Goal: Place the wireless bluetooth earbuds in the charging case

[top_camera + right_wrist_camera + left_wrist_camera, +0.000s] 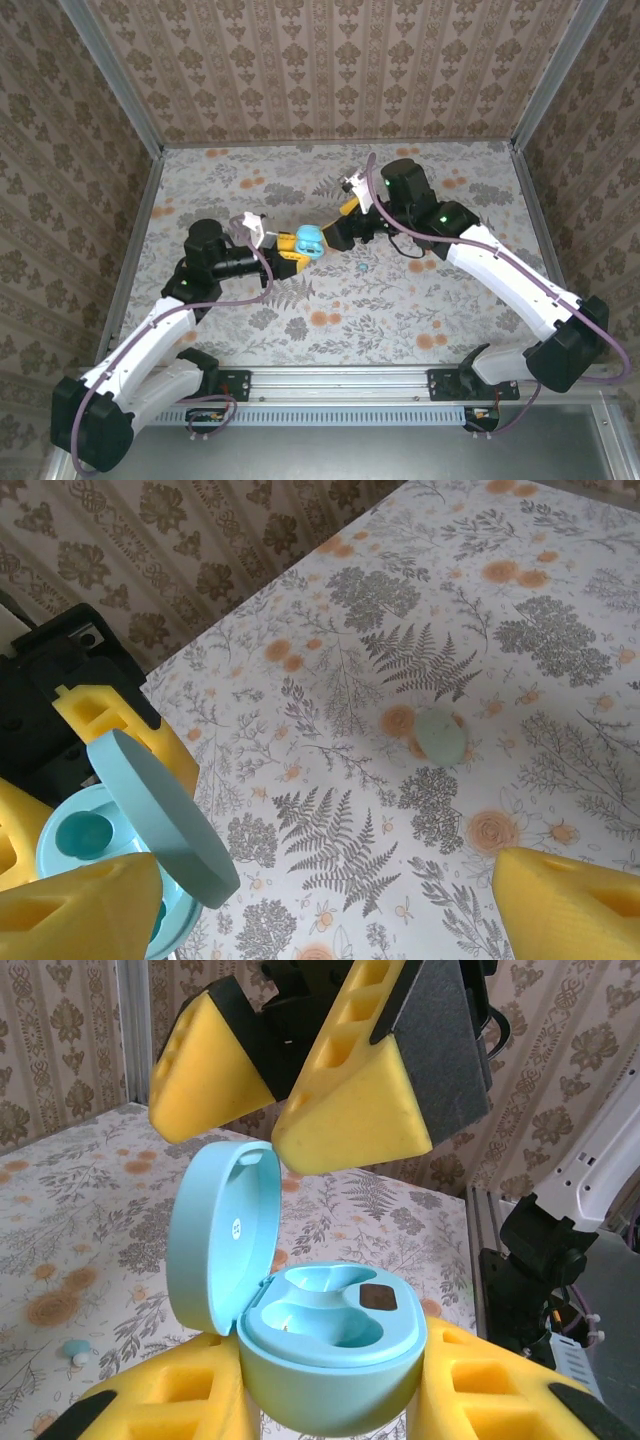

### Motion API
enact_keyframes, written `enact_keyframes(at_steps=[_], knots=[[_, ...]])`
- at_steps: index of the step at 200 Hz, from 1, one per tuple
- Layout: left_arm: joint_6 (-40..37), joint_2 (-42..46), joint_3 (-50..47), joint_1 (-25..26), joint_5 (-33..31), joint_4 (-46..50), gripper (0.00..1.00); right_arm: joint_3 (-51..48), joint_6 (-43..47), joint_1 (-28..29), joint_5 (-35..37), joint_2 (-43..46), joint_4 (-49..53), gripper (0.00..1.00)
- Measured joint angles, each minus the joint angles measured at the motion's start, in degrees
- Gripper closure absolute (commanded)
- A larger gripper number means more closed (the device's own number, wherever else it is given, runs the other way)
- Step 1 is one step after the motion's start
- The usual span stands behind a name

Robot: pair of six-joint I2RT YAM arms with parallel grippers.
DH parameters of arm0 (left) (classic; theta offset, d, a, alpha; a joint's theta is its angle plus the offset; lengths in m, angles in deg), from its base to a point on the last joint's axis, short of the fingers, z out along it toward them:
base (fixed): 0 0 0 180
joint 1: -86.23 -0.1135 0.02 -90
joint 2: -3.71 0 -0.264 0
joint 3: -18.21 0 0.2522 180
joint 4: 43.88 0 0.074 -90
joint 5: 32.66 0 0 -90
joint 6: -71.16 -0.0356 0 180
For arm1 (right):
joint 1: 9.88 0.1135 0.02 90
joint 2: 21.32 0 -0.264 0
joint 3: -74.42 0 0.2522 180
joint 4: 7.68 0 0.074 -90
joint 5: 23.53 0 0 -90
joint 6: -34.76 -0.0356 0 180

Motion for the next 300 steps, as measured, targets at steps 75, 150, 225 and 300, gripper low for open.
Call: enact_keyframes(at_steps=[75,150,225,300], knots=[[-0.02,-1.6,-0.02,-0.09,-2.38,0.04,0.67,-0.13,-3.06,-0.63,-0.11,1.09,-0.04,0.13],[0.0,-2.8,-0.04,-1.2,-3.58,0.07,0.67,-1.79,-4.44,-0.92,2.47,1.51,0.28,0.15],[-0.07,-2.82,-1.01,-3.93,-5.55,0.9,0.67,9.18,-10.16,-3.8,15.23,-15.39,10.4,0.36],[-0.5,-3.28,-1.18,-4.96,-5.92,0.87,0.67,16.22,-17.51,-11.65,12.41,-36.59,12.26,0.56]])
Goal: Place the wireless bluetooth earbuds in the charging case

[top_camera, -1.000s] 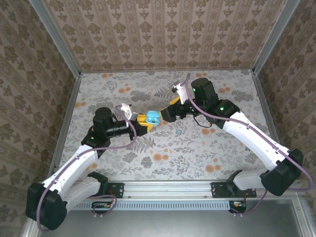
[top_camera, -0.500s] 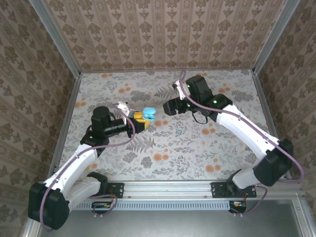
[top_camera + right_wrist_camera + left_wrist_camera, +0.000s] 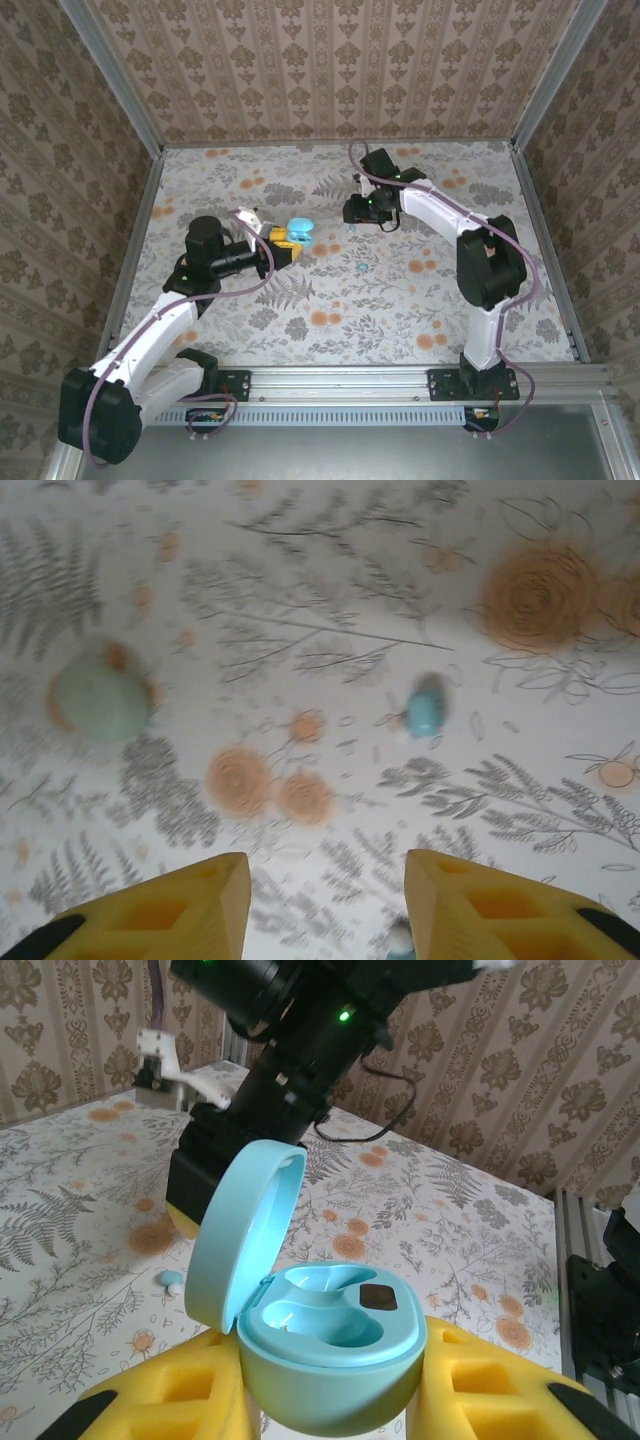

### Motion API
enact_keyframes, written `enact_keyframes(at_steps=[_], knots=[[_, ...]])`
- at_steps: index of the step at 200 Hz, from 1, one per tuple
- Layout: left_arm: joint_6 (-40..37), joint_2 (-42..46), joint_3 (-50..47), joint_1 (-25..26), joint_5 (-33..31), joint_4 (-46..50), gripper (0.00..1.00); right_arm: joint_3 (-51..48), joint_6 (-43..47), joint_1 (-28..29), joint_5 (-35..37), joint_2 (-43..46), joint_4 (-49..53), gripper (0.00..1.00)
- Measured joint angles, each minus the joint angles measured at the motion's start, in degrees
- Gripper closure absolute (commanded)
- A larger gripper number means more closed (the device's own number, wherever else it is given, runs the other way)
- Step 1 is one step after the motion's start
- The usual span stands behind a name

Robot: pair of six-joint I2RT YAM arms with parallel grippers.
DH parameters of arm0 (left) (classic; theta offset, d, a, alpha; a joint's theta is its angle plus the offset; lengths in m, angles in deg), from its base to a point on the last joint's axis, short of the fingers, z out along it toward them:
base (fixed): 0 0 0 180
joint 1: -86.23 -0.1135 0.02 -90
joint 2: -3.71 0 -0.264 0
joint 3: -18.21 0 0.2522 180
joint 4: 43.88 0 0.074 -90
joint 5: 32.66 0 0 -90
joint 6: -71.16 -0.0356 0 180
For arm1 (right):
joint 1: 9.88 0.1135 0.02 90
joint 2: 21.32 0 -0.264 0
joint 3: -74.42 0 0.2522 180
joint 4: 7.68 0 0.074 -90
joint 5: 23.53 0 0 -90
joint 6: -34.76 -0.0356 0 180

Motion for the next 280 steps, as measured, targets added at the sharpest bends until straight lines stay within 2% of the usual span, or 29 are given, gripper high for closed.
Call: enact_keyframes(at_steps=[35,120,173,231,280], knots=[[0.0,-0.96,-0.44,-0.33,-0.04,-0.02,0.67,3.87,-0.44,-0.85,-0.13,-6.58,1.27,0.5],[-0.22,-1.64,-0.9,-0.76,-0.24,-0.02,0.67,9.22,-0.35,-0.63,1.44,-12.92,3.3,0.52],[-0.42,-1.73,-1.14,-1.07,-0.24,-0.02,0.67,10.4,0.17,-0.66,1.73,-14.88,3.87,0.6],[-0.57,-1.73,-1.18,-1.07,-0.28,0.0,0.67,10.88,1.77,-0.02,2.8,-15.28,4.74,0.81],[-0.63,-1.4,-1.64,-1.07,-0.87,0.07,0.67,10.69,2.27,0.76,2.8,-14.88,4.7,0.86]])
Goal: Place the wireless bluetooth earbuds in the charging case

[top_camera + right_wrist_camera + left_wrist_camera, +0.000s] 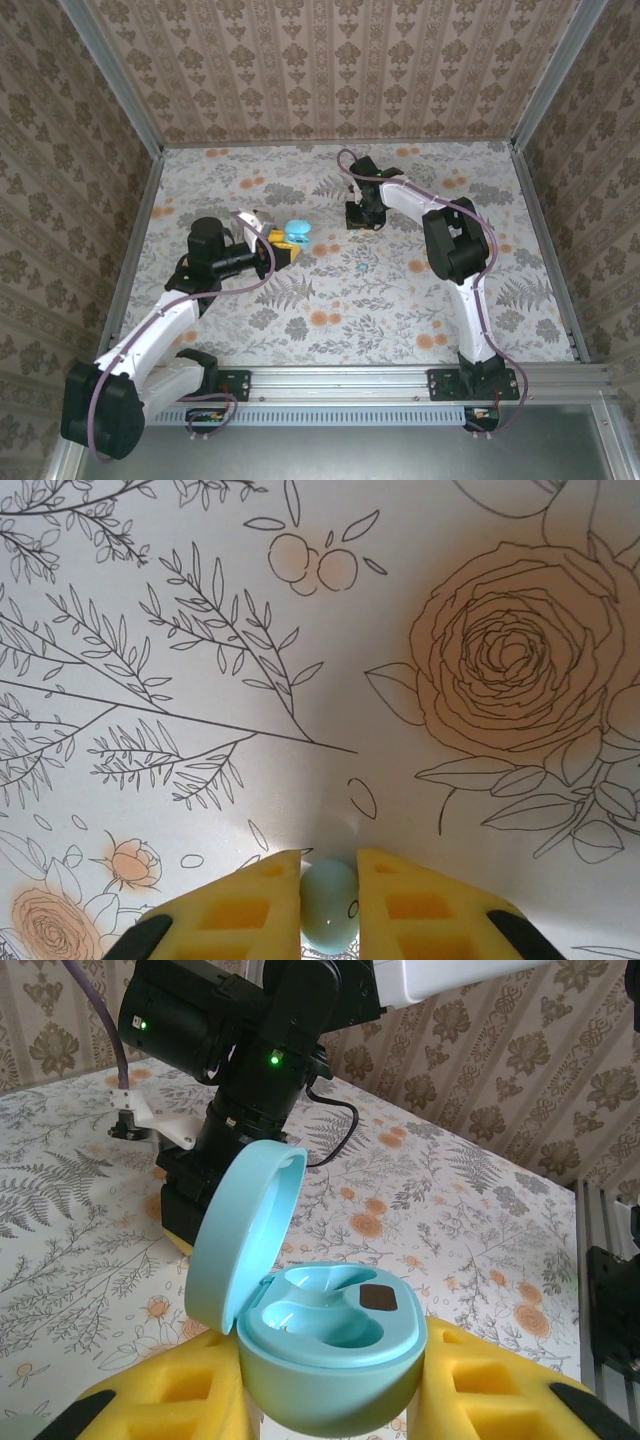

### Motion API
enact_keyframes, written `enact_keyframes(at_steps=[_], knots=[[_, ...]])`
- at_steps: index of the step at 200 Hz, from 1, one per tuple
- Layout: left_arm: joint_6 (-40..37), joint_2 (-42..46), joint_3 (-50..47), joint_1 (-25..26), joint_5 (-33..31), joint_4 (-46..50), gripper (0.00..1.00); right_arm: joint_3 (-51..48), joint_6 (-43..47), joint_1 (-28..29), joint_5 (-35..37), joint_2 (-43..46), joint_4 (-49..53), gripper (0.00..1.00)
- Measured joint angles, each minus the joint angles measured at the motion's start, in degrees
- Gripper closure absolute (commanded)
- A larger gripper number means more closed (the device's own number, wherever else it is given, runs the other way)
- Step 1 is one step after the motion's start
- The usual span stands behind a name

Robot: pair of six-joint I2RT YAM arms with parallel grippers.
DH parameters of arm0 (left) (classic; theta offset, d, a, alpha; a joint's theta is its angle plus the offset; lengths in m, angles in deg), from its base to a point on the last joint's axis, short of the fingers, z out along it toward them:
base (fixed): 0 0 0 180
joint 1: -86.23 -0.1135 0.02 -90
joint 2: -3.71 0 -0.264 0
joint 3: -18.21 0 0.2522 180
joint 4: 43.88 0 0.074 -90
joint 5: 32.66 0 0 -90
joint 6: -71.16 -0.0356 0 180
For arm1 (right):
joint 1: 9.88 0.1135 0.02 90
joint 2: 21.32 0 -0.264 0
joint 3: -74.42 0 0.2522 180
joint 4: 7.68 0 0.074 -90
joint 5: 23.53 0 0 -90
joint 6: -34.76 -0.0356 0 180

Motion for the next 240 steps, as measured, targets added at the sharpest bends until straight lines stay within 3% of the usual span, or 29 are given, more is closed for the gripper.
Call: enact_keyframes(at_steps=[53,92,141,190,240], knots=[[0.0,1.2,-0.2,0.0,-0.22,0.2,0.66,-4.94,-0.09,1.01,0.04,8.0,0.55,0.87],[0.0,1.2,-1.11,0.0,-0.2,-1.09,0.66,-10.62,-0.04,3.39,2.1,22.88,0.66,0.87],[0.02,0.2,-1.33,0.15,-0.15,-3.58,0.66,-15.69,1.14,11.54,7.06,39.28,0.81,0.87],[0.02,-1.81,-1.33,1.6,-0.15,-4.5,0.67,-15.89,3.8,19.93,12.22,44.96,1.01,0.87],[0.04,-2.12,-1.33,2.71,-0.13,-5.92,0.66,-15.19,3.78,24.83,13.14,45.53,0.48,0.87]])
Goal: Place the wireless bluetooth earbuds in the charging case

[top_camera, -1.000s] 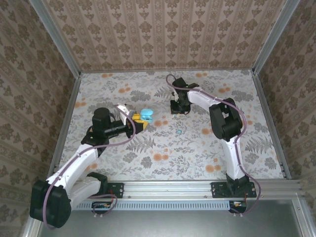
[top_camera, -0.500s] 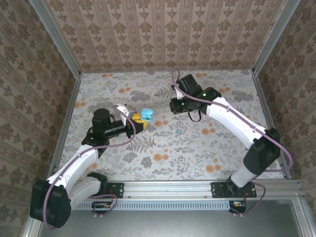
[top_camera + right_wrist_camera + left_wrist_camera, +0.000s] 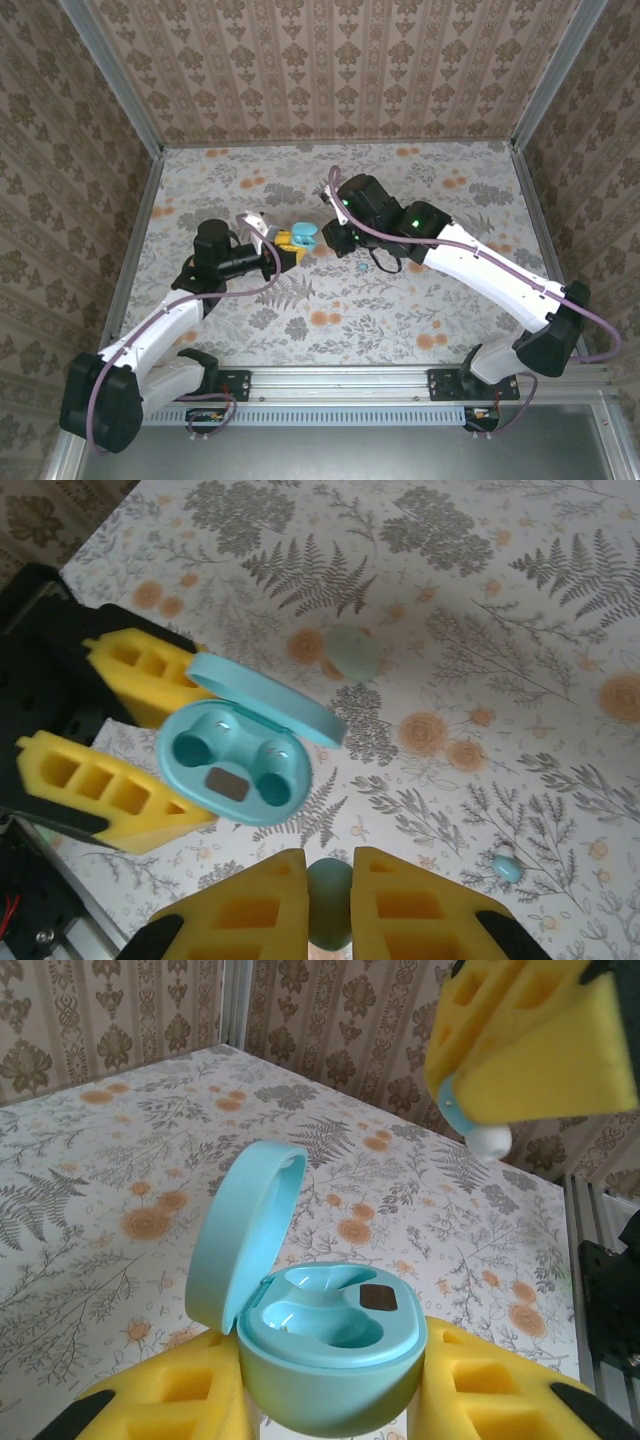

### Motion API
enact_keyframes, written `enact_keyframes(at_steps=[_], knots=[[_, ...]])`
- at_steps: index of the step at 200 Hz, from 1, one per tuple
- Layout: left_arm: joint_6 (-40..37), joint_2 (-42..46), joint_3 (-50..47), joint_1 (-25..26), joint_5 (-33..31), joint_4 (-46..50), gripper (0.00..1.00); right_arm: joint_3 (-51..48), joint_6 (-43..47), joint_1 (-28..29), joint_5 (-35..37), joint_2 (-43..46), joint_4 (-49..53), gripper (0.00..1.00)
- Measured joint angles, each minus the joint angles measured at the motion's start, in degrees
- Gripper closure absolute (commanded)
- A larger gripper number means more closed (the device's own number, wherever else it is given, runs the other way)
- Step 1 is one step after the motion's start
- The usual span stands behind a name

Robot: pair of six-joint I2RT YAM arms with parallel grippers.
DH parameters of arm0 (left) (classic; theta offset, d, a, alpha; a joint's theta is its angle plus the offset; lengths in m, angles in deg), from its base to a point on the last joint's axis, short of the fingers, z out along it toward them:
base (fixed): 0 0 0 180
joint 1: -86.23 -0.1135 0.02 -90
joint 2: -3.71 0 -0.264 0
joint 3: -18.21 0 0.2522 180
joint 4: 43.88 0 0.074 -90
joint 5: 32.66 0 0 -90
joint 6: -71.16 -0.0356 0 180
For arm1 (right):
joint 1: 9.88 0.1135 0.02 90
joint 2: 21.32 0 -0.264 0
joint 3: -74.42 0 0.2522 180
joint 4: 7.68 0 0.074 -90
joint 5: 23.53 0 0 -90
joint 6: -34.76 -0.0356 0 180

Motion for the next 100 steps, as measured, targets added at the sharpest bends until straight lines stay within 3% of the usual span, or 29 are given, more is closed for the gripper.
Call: enact_keyframes(at_steps=[100], knots=[[-0.07,1.31,-0.39,1.11,-0.04,-4.59,0.66,2.29,-3.06,2.97,0.0,-3.56,-3.08,0.87]])
